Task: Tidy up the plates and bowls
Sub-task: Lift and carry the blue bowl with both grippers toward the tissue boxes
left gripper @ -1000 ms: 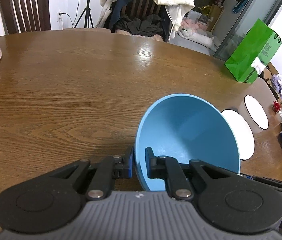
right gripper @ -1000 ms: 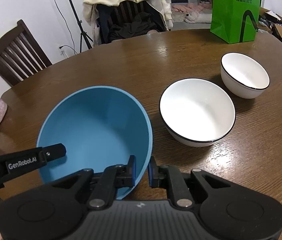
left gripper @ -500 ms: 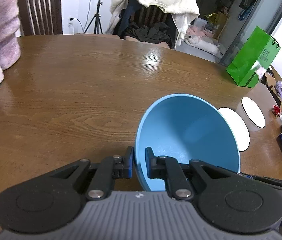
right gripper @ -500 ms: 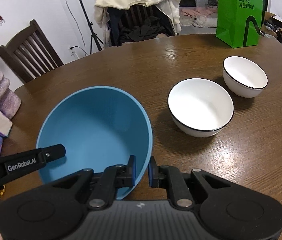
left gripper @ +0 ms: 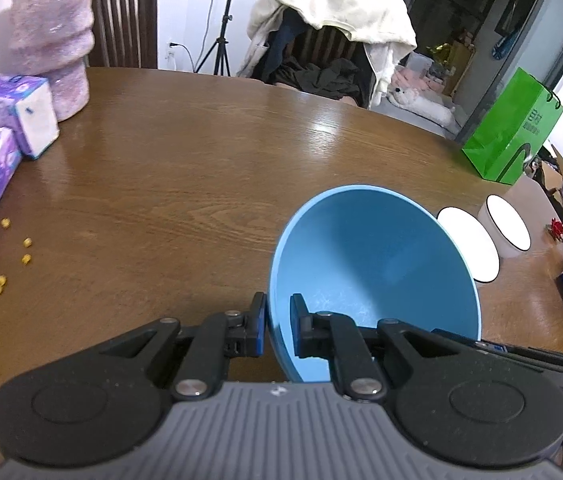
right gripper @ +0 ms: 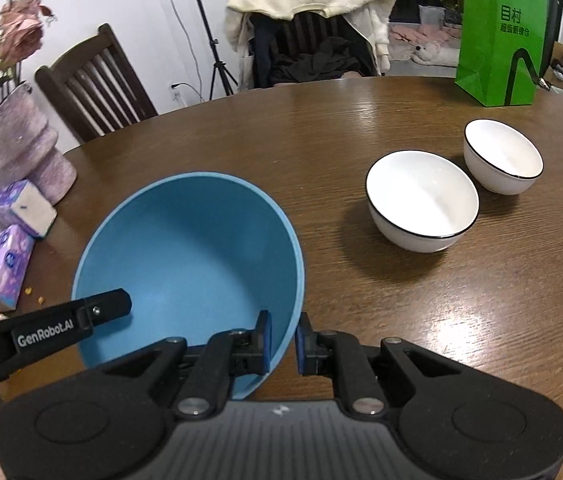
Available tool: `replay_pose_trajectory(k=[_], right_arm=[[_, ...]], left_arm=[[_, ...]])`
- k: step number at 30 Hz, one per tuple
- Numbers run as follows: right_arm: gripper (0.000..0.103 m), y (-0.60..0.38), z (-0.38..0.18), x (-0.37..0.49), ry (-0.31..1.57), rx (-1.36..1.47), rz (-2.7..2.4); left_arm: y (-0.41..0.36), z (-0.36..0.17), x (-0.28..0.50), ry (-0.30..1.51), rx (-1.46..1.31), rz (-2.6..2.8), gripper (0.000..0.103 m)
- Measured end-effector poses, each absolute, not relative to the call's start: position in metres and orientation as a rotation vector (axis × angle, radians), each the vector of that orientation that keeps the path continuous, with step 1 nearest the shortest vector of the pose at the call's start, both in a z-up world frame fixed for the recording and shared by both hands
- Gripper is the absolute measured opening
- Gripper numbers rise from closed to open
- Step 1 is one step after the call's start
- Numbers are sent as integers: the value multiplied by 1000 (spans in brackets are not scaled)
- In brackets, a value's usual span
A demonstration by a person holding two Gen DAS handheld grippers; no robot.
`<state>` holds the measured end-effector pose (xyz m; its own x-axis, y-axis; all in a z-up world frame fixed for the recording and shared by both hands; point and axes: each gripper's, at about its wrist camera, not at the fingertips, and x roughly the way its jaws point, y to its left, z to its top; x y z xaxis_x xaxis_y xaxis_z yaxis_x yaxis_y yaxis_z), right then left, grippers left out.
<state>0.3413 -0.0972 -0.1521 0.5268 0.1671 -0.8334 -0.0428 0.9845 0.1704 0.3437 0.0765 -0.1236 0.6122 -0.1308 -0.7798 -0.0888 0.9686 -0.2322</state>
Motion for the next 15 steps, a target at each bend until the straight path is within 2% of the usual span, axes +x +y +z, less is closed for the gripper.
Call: replay_pose_trajectory(k=[15], right_arm=[[12,-68,-143,298,1010,73,220]], left_arm=[[102,-116,287,886,-300,66,13]])
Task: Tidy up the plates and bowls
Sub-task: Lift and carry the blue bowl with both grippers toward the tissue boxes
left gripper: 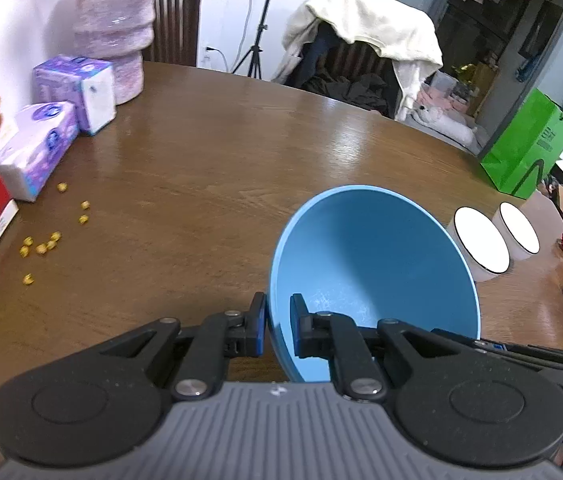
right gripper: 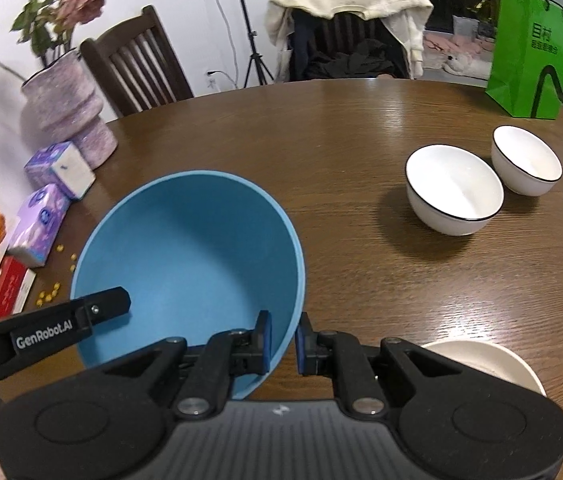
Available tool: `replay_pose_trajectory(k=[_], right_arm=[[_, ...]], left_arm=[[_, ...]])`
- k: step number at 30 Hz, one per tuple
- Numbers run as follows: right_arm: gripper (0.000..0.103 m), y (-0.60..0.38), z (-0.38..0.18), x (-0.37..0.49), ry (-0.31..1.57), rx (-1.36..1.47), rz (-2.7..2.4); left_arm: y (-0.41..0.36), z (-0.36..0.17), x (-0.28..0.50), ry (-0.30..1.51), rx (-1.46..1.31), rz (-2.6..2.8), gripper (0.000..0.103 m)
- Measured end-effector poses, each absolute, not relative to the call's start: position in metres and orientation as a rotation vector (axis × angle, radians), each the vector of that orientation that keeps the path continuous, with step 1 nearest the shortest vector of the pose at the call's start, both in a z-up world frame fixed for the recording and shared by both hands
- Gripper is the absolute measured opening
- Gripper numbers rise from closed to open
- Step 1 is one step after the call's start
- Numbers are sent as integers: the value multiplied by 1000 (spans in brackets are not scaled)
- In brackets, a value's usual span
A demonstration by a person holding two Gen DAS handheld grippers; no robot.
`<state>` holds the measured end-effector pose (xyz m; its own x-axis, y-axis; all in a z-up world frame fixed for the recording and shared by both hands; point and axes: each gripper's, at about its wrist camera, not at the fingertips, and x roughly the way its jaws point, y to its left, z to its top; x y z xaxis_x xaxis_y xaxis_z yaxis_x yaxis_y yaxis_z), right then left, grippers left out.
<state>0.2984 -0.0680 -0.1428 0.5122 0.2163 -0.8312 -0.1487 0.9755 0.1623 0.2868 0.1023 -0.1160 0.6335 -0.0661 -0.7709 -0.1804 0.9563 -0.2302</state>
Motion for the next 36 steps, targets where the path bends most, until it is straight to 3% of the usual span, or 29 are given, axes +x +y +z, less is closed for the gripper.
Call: replay_pose_trajectory(k=[36], right_arm=[[12,39,-162,241,1101,-93,492]], left_arm=[[190,-146,183,920,-427,338,13]])
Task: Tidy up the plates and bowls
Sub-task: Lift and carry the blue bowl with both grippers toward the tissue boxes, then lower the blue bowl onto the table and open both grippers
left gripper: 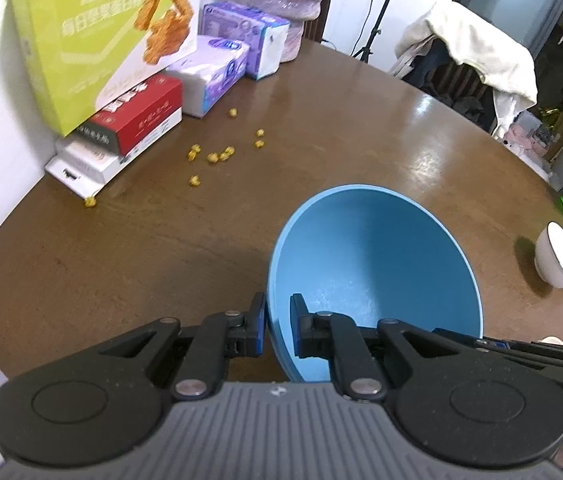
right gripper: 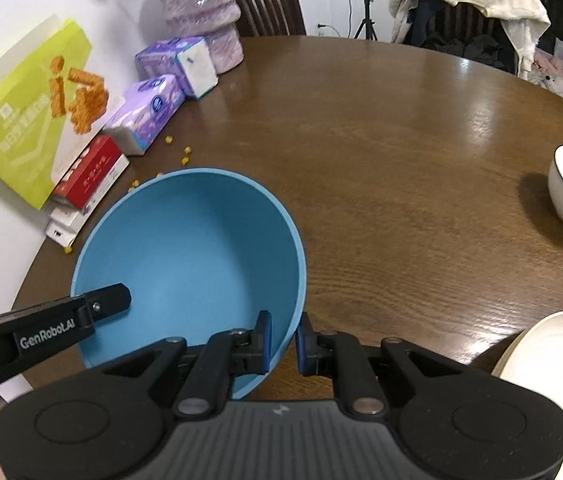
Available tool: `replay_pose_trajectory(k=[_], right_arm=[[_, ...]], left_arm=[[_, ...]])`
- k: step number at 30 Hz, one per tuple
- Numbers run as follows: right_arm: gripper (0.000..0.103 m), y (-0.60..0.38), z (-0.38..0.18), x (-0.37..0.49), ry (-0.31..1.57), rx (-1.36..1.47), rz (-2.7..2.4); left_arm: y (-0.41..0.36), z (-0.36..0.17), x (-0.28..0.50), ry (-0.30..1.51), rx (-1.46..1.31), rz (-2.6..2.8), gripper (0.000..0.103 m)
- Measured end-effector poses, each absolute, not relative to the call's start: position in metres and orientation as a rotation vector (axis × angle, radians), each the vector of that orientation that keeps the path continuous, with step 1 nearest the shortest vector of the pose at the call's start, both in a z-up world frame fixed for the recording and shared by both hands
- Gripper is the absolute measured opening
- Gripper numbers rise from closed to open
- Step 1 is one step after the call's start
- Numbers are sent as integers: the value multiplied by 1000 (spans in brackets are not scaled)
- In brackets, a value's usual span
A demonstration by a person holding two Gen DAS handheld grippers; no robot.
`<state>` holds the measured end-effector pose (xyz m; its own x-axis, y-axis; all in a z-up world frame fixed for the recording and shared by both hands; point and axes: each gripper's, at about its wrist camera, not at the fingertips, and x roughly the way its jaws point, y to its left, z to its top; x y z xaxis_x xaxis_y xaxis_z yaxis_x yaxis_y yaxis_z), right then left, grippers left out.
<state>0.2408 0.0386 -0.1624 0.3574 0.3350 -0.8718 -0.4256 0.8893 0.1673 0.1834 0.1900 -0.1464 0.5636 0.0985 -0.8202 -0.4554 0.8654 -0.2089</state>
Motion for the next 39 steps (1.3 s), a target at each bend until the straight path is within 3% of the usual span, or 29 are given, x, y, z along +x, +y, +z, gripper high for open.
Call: replay_pose_trajectory(k=[33,35,37,39], right_arm=[[16,46,-187,228,1178,-140,540],[20,46,-187,228,1178,-134,543],[28,46,-186,228,1177,-118,556],[39,44,-183,228,1168,-104,565]], left_arm=[[194,-174,170,1011,-455,350,14],[194,-172,169,1007,-449,354,18],[194,-170,167,997,-451,360,34],[195,-166,166,984,-443,372,44]])
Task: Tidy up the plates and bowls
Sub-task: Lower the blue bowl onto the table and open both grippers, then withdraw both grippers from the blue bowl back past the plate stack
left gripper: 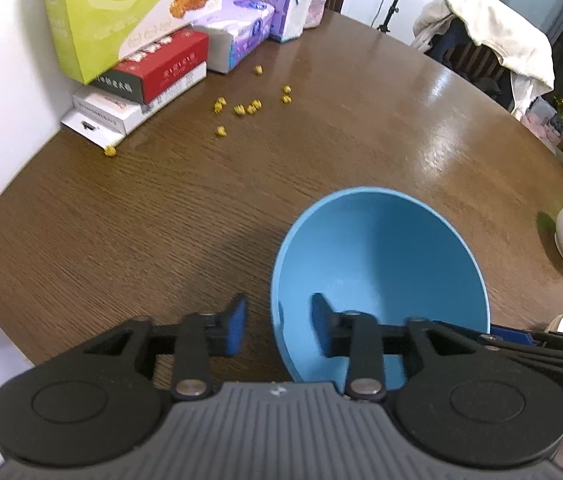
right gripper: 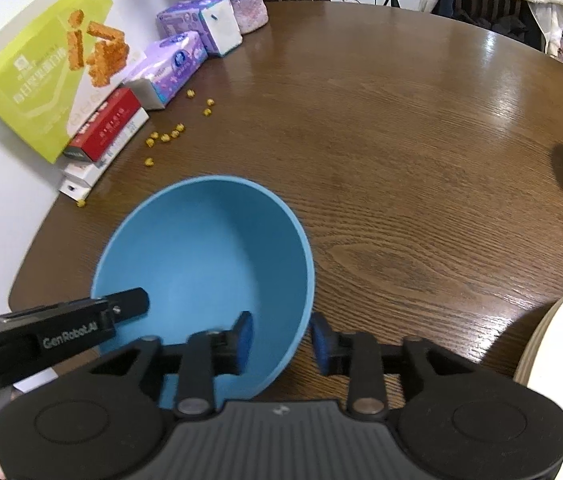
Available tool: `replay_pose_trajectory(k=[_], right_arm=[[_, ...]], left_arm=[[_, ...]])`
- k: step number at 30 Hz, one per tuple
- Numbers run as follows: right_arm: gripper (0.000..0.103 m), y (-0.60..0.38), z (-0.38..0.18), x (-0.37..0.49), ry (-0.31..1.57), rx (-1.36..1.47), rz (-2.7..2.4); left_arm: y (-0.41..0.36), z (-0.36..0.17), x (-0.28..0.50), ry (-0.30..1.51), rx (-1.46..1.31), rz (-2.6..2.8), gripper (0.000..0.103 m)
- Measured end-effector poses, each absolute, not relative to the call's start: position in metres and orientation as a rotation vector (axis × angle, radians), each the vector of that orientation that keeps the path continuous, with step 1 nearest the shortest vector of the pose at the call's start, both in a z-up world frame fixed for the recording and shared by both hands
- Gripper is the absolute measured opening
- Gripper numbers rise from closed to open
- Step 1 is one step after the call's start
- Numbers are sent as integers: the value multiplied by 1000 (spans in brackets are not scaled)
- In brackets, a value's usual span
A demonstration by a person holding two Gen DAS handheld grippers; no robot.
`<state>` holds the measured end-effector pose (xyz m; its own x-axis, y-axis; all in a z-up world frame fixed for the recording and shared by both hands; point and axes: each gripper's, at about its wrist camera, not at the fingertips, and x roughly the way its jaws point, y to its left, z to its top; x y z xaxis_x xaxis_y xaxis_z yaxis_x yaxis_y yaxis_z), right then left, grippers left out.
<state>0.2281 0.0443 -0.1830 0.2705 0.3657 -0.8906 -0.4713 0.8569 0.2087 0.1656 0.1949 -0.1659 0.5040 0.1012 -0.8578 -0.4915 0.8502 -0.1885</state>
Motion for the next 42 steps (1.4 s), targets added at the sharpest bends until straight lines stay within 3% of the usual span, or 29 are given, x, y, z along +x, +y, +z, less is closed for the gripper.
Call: replay_pose_trajectory(k=[3,9,12,16,24,34,38,42], right_arm=[[48,42,-178,229,1154,-85,574],[65,34,-165,229,1123,-44,579],[78,26,-157,228,1101,-16,578],[80,13,-146,226,1070,-7,555],[86,-23,-126,217,1000,-5,464],[90,-96,-93,194,850,66,389],[103,-134,-86,179,776,127,376],[103,-166,-84,163,726,158,338]], left_arm=[[196,-160,163,971,-435,385,47],[198,-143,157,928,-431,399,74],[197,-132,154,905,-424,401,77],[194,-121,149,868,-433,392,89],[174,-100,144,823,-415,327,102],[129,-78,150,790,-357,217,103],[109,-76,152,795,-329,174,103],[88,-76,152,805,-304,130,103]])
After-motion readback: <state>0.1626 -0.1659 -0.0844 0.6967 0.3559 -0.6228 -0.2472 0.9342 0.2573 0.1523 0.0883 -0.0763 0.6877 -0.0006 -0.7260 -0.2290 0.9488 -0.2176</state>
